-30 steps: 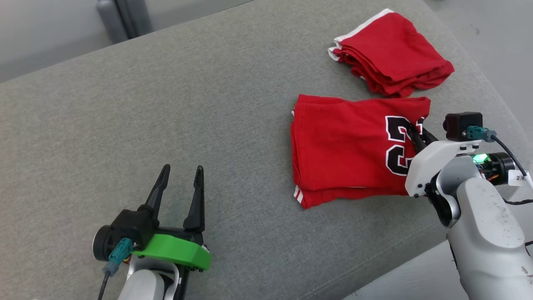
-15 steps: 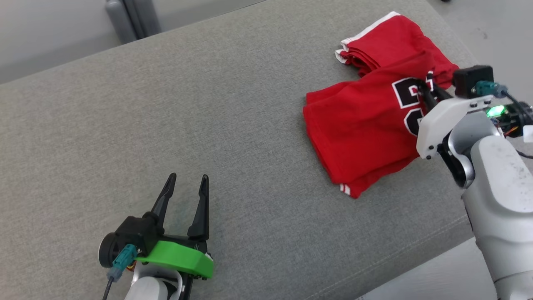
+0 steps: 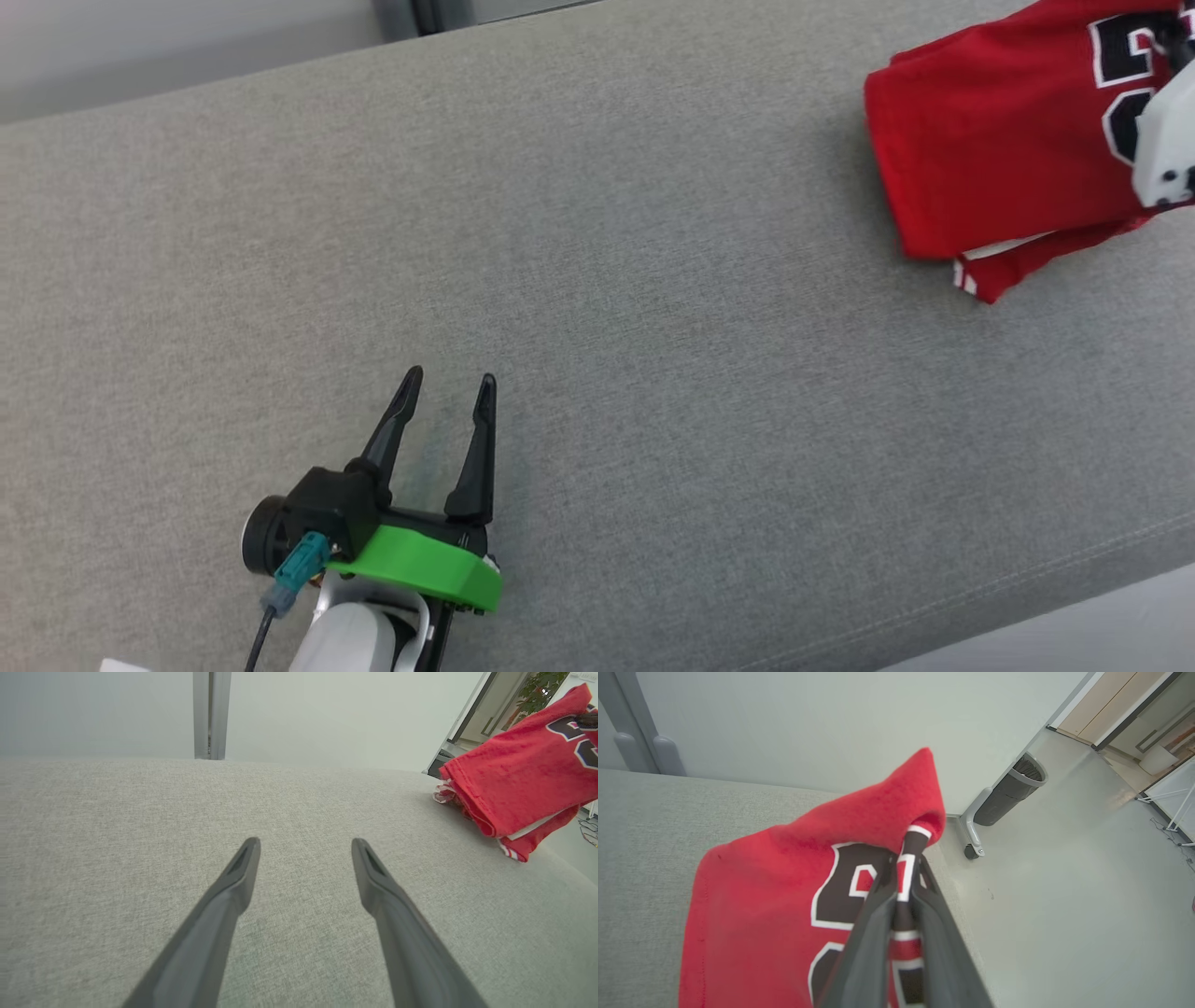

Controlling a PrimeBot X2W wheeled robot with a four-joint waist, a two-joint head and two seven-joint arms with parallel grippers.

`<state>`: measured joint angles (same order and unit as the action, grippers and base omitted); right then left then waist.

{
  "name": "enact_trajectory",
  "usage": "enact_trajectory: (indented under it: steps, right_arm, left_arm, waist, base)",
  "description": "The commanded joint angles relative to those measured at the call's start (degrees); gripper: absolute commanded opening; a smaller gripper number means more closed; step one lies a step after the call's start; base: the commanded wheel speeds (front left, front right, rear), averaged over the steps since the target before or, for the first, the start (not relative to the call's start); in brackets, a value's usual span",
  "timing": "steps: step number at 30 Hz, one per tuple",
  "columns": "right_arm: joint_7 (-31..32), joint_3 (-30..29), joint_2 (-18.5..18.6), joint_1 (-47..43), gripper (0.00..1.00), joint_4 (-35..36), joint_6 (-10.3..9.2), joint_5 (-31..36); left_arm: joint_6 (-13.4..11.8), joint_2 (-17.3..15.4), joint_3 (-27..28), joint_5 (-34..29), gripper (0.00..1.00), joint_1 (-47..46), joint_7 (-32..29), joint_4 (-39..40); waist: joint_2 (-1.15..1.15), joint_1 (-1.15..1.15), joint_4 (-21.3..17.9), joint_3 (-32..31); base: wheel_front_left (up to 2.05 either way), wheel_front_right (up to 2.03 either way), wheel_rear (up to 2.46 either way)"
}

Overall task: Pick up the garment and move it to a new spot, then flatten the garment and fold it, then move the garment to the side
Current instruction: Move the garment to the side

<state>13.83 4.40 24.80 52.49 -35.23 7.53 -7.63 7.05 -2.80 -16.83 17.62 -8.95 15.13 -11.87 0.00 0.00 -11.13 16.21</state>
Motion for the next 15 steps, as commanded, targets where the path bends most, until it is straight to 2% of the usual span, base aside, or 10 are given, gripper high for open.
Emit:
enact_trajectory:
  steps: [1, 8, 13, 14, 15]
  right_arm:
    - [0.14, -0.41, 1.26, 1.38, 0.00, -1.00, -0.10, -0.01]
    - [-0.36, -0.98, 6.81, 5.04, 0.00, -6.76, -0.10, 0.45]
    - [-2.03, -2.15, 9.07, 6.30, 0.01, -9.88, -0.10, 1.72]
    - [-2.65, -2.35, 9.16, 6.35, 0.25, -10.52, -0.10, 2.27]
    - [-3.55, -2.74, 9.28, 6.46, 0.94, -10.80, -0.10, 2.83]
  left_arm:
    - [0.03, -0.23, -0.19, -0.38, 1.00, -1.51, -0.01, 0.15]
    - [0.27, -0.22, -1.19, -1.41, 1.00, -3.11, -0.02, 0.49]
    - [0.41, -0.21, -2.21, -1.87, 1.00, -4.06, -0.01, 0.88]
    - [0.43, -0.21, -2.42, -1.91, 1.00, -4.17, -0.02, 0.91]
    - [0.39, -0.22, -2.53, -1.91, 1.00, -4.17, -0.02, 0.88]
  waist:
    - [0.00, 0.00, 3.17, 3.28]
    - [0.00, 0.00, 6.17, 7.08]
    - [0.00, 0.00, 7.26, 8.87]
    - [0.00, 0.00, 7.38, 9.14]
    - [0.00, 0.00, 7.45, 9.32]
  base:
    - [0.00, 0.00, 0.00]
    - [0.00, 0.00, 0.00]
    - [0.00, 0.00, 0.00]
    - [0.00, 0.00, 0.00]
    - [0.00, 0.00, 0.00]
